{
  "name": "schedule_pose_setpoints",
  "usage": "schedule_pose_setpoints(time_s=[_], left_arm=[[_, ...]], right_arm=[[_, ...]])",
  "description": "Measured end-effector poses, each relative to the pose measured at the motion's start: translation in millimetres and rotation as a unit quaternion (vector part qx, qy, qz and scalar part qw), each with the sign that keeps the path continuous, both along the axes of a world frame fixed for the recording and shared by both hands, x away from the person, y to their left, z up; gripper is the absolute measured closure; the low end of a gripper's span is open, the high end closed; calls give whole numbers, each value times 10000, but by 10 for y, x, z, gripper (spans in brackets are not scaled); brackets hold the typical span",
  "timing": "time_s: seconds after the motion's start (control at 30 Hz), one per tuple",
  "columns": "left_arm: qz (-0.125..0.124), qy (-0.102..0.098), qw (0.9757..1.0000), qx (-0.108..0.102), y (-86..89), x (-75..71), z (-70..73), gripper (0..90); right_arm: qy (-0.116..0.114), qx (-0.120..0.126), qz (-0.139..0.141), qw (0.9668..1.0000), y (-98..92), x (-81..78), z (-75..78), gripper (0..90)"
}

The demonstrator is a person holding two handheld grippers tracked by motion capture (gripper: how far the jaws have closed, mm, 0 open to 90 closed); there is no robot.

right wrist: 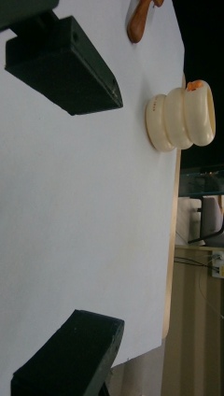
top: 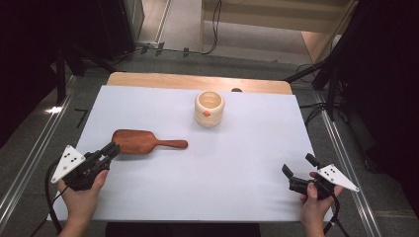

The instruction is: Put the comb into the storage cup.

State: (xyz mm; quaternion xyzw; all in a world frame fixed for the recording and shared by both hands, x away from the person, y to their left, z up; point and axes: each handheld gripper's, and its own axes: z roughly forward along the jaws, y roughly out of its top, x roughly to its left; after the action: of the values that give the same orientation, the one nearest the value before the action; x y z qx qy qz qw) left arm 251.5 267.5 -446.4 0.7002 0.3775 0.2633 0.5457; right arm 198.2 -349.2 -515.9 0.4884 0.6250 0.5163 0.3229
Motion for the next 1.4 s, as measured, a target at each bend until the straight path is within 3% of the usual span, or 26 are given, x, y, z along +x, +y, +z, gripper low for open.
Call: schedule_pose_setpoints(time_s=[0.07,0.27,0.37,0.57,1.03,1.33,1.4], left_arm=[[-116,85,9999,70,-70,58,38,900],[-352,254,9988,237,-276,215,161,900],[-472,315,9976,390,-450,361,243,900],[-634,458,9957,497,-658,568,276,900],[-733,668,9934,575,-876,880,252,900],[-747,928,9902,723,-985,1068,220,900],[-756,1019,9885,826,-1018,1121,210,900]], right_arm=[[1,-7,5,10000,1,1,0,0],[-2,-16,44,10000,0,2,-2,0],[-1,-3,51,10000,-2,4,-2,0],[-1,25,67,10000,-8,3,-4,0],[-21,12,77,10000,-3,2,-2,0],[-19,-32,84,10000,-1,4,-3,0],[-18,-36,80,10000,-1,7,-3,0]])
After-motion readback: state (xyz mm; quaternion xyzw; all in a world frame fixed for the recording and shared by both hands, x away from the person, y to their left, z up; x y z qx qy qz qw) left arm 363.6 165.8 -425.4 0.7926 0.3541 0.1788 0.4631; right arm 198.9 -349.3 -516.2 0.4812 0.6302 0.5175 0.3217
